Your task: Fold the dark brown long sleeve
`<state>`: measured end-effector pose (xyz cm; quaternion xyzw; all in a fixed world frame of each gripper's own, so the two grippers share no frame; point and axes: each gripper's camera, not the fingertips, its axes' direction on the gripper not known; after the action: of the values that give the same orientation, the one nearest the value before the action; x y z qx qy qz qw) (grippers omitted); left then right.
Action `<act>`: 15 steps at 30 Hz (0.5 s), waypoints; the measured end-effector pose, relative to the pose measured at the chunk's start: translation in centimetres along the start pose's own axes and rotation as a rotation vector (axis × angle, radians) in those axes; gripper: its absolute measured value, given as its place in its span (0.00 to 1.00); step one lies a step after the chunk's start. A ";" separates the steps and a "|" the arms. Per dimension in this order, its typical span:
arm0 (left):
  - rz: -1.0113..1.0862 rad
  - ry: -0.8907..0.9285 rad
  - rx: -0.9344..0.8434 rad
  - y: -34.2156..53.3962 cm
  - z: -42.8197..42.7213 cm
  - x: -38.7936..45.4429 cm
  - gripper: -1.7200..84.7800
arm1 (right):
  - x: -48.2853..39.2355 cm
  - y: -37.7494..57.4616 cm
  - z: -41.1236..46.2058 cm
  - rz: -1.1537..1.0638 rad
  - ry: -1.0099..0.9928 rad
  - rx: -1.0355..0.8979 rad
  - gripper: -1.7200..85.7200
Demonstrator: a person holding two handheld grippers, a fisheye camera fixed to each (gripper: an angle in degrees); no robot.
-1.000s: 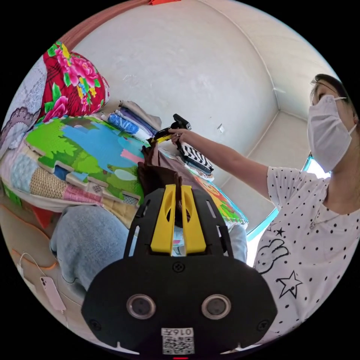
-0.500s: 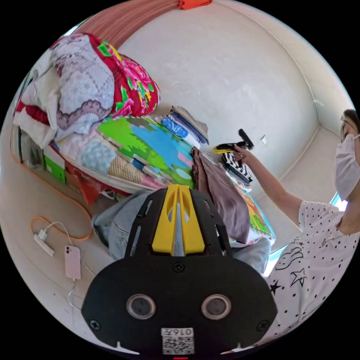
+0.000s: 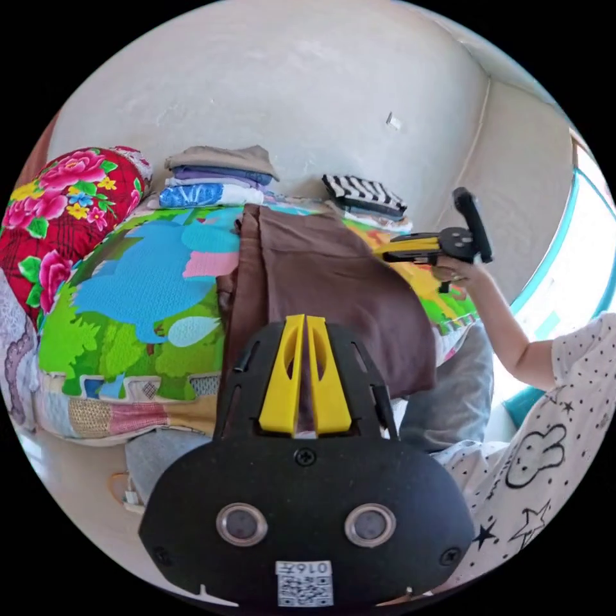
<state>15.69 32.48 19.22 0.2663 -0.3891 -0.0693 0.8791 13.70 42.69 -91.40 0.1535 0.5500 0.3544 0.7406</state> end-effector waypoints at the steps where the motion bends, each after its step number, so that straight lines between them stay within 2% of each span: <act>1: -0.002 -0.031 -0.019 0.0 0.3 0.3 0.01 | -0.9 0.8 0.6 -0.019 -0.070 -0.042 0.02; 3: 0.004 -0.120 -0.060 0.6 1.0 1.6 0.01 | -2.1 1.9 1.7 -0.026 -0.092 -0.083 0.02; 15: 0.008 -0.176 -0.081 2.7 -0.3 6.3 0.01 | -6.6 12.7 6.6 0.059 -0.133 -0.067 0.02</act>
<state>19.99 32.80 24.56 0.2218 -0.4626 -0.1046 0.8520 14.38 48.09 -76.64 0.1680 0.4827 0.3831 0.7694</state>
